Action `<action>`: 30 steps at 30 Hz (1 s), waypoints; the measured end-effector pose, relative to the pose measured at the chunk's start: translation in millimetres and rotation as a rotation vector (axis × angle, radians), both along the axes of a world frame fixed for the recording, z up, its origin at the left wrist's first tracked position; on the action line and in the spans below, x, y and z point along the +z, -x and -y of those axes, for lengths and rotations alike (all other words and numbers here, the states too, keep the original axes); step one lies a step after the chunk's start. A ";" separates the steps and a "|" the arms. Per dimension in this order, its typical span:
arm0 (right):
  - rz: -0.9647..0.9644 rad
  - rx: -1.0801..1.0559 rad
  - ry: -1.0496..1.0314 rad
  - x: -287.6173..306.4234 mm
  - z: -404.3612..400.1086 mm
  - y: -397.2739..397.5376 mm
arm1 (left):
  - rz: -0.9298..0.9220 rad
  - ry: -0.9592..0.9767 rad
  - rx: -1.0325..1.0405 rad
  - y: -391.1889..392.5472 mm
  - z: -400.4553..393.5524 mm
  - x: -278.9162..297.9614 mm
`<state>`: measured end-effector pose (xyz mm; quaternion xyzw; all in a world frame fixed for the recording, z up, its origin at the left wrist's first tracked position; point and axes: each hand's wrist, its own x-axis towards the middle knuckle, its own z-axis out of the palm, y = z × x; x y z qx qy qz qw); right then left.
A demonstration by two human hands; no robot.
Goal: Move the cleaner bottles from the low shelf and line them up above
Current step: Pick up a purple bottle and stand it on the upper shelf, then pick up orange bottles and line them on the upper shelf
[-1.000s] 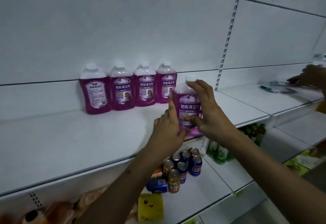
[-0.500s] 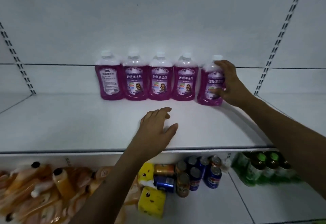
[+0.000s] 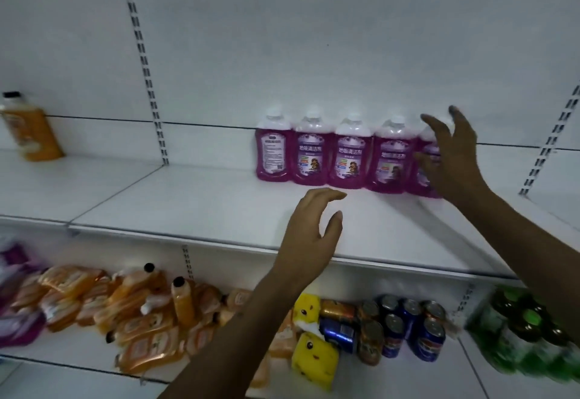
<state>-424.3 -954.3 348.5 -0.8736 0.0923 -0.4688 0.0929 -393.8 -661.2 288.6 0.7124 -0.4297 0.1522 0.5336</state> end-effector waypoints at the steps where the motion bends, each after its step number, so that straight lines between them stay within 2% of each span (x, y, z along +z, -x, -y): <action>1: -0.006 0.093 -0.026 0.5 -38.4 4.9 | 0.023 0.033 0.022 1.6 -18.9 -1.6; 5: -0.123 0.421 -0.064 -9.6 -196.1 25.5 | 0.057 0.105 0.127 1.6 -111.0 -14.5; 8: -0.205 0.619 -0.128 -26.1 -289.6 24.9 | 0.021 0.076 0.208 -1.2 -190.5 -30.4; 14: -0.378 0.750 -0.275 -89.2 -388.9 7.9 | -0.110 0.024 0.331 -16.9 -307.4 -82.0; 18: -0.499 0.680 -0.392 -161.3 -400.9 0.2 | -0.251 0.001 0.373 -22.0 -339.5 -135.8; 24: -0.719 0.478 -0.486 -287.5 -362.5 -17.6 | -0.483 -0.101 0.382 -39.2 -319.4 -230.3; 27: -0.782 0.410 -0.408 -336.9 -334.2 -60.2 | -0.604 -0.165 0.406 -69.8 -288.9 -268.4; 30: -0.883 0.298 -0.264 -372.6 -298.0 -118.3 | -0.568 -0.234 0.347 -113.5 -232.7 -306.2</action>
